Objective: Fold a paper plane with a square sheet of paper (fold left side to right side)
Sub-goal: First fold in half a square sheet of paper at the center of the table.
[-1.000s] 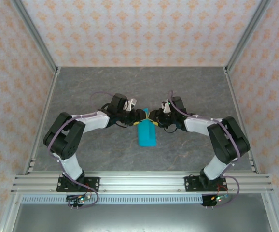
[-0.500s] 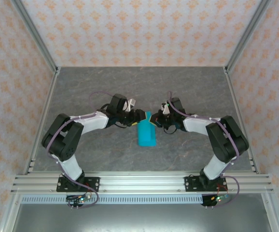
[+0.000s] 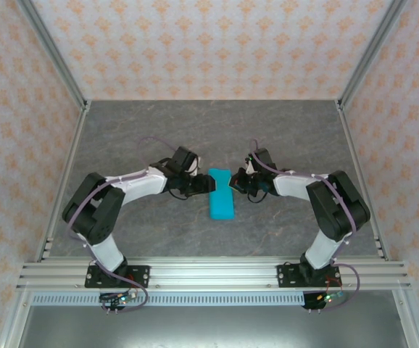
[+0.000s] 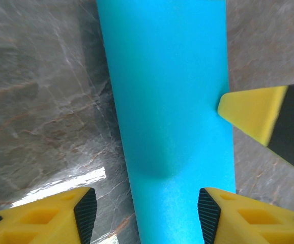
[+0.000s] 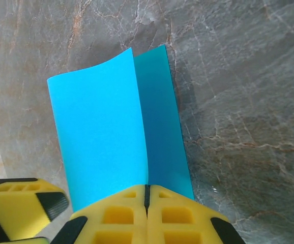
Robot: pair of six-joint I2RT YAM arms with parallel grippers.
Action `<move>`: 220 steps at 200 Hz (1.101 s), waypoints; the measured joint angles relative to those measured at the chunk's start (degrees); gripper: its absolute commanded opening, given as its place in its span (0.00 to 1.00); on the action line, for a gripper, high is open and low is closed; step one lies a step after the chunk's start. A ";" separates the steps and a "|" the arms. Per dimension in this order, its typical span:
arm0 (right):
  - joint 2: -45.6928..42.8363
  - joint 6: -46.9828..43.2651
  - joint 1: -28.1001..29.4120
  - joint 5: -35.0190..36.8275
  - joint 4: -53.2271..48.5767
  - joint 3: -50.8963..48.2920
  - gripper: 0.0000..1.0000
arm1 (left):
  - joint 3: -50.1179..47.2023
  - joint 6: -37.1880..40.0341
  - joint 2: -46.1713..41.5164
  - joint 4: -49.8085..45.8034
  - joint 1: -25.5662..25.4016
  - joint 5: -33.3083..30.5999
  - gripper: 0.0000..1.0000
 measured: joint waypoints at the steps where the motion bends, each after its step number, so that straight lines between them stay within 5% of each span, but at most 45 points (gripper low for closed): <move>1: 0.00 0.00 0.00 0.02 -0.02 0.00 0.04 | 0.17 0.07 0.13 -0.20 -0.13 -0.09 0.56; 46: 0.50 -0.63 0.09 0.35 -0.44 0.04 0.08 | 4.26 0.92 4.15 -3.39 -2.16 -2.80 0.45; 109: -0.24 -2.47 0.09 3.39 -3.30 0.50 0.27 | 6.01 1.29 6.73 -5.92 -2.45 -5.46 0.44; 220: -13.03 -8.50 0.09 17.66 -14.69 0.81 0.32 | 9.05 1.90 8.46 -9.55 -3.34 -7.19 0.45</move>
